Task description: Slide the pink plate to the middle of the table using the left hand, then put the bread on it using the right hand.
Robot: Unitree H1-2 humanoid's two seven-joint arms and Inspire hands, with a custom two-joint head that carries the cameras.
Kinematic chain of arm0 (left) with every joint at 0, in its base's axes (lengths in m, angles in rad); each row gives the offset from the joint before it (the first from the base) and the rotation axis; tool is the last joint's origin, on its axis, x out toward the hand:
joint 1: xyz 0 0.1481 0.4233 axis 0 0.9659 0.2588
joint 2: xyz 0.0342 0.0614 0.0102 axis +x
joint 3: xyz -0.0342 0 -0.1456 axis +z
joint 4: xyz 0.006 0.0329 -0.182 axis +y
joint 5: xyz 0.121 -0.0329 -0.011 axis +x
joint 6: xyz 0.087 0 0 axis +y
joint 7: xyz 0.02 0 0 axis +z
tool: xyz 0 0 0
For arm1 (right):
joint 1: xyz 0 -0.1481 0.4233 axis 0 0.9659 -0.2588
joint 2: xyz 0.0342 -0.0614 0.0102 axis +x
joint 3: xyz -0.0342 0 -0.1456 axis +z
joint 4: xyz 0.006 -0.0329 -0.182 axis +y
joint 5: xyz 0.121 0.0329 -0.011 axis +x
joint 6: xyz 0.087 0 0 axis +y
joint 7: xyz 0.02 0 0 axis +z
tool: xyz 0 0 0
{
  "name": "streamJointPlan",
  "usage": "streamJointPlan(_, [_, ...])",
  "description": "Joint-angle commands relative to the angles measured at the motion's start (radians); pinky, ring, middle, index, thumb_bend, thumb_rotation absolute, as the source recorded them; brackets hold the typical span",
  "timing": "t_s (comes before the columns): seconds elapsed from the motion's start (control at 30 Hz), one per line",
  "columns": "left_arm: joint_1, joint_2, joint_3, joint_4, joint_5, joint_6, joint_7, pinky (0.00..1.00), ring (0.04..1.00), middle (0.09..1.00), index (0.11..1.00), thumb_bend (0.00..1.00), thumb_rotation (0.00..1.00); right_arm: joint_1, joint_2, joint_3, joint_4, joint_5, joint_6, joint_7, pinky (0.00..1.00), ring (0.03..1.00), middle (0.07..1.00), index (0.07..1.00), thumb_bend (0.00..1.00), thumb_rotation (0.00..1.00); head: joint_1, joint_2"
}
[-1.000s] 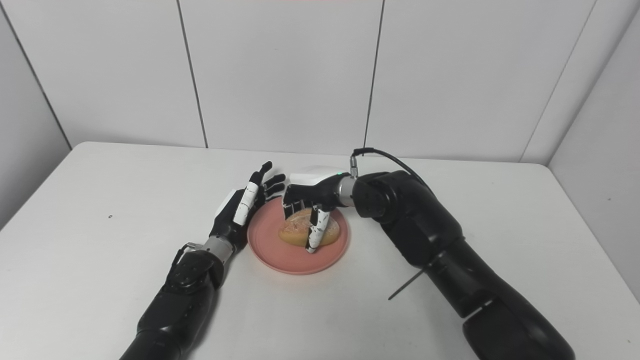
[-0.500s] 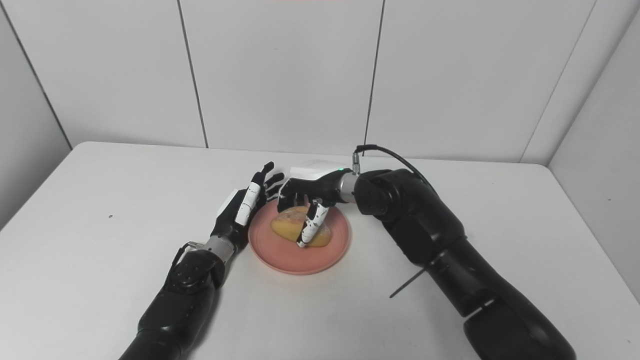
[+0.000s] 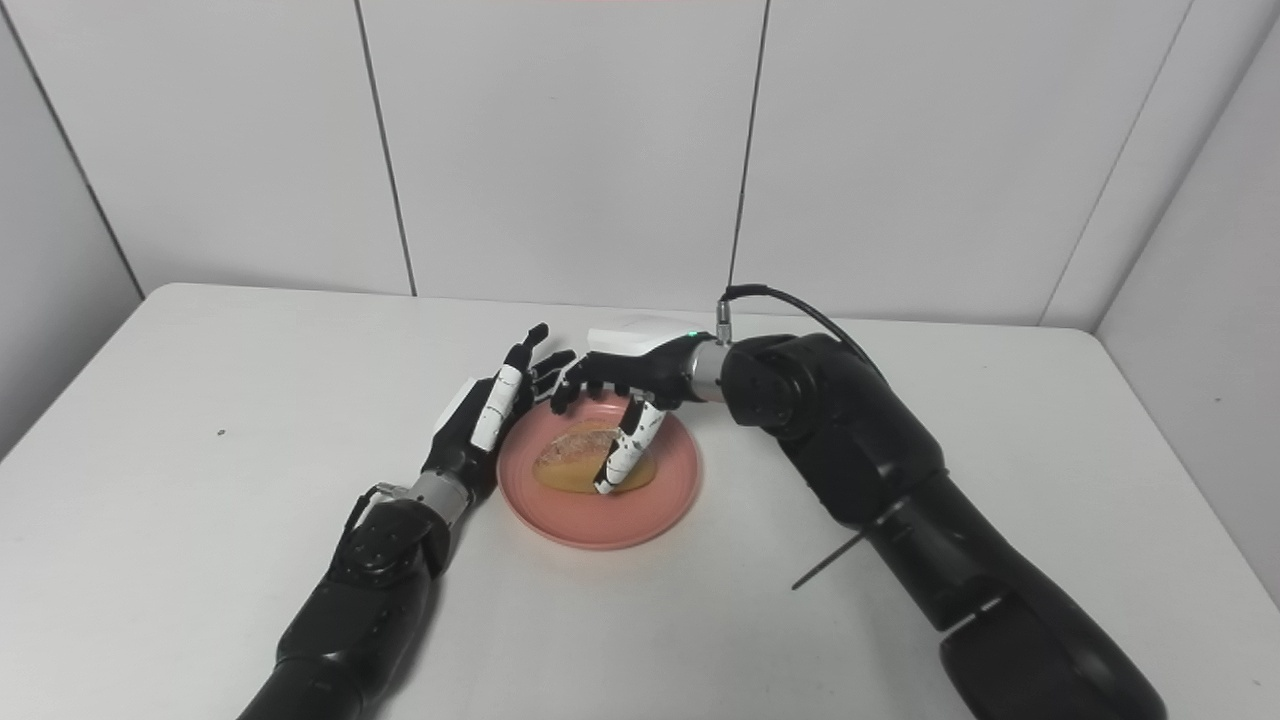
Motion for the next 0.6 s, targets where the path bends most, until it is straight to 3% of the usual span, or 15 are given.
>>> streamJointPlan(0.0, [0.02,-0.053,-0.018,0.023,0.006,0.066,-0.022,0.86,0.892,0.88,0.984,0.81,0.98,-0.05,-0.021,-0.026,-0.039,0.007,-0.026,-0.035,0.7,0.779,0.795,0.732,1.0,0.31,0.0,0.0])
streamJointPlan(0.13, [0.022,-0.056,-0.007,0.017,-0.005,0.069,-0.027,0.87,0.896,0.878,0.983,0.81,0.98,-0.01,-0.031,-0.065,-0.08,0.026,-0.016,-0.076,0.68,0.767,0.782,0.718,1.0,0.31,-0.001,0.003])
streamJointPlan(0.2, [0.023,-0.054,-0.007,0.013,-0.002,0.07,-0.024,0.88,0.898,0.886,0.983,0.8,0.99,0.022,-0.037,-0.086,-0.103,0.018,-0.01,-0.113,0.67,0.777,0.79,0.718,1.0,0.38,-0.004,0.004])
streamJointPlan(0.3, [0.022,-0.047,-0.014,0.012,0.023,0.054,0.002,0.85,0.885,0.888,0.977,0.81,1.0,0.074,-0.041,-0.118,-0.115,0.006,-0.021,-0.202,0.68,0.807,0.808,0.731,1.0,0.48,-0.006,0.004])
streamJointPlan(0.4, [0.019,-0.048,-0.009,0.005,0.03,0.04,0.029,0.89,0.901,0.886,0.963,0.79,1.0,0.131,-0.022,-0.189,-0.1,0.063,-0.027,-0.296,0.69,0.816,0.814,0.751,1.0,0.48,-0.005,0.004])
streamJointPlan(0.57, [0.016,-0.054,0.003,-0.002,0.041,0.011,0.083,0.98,0.958,0.938,0.965,0.81,1.0,0.2,0.044,-0.306,-0.012,0.143,-0.05,-0.475,0.74,0.851,0.864,0.848,1.0,0.73,-0.011,0.002])
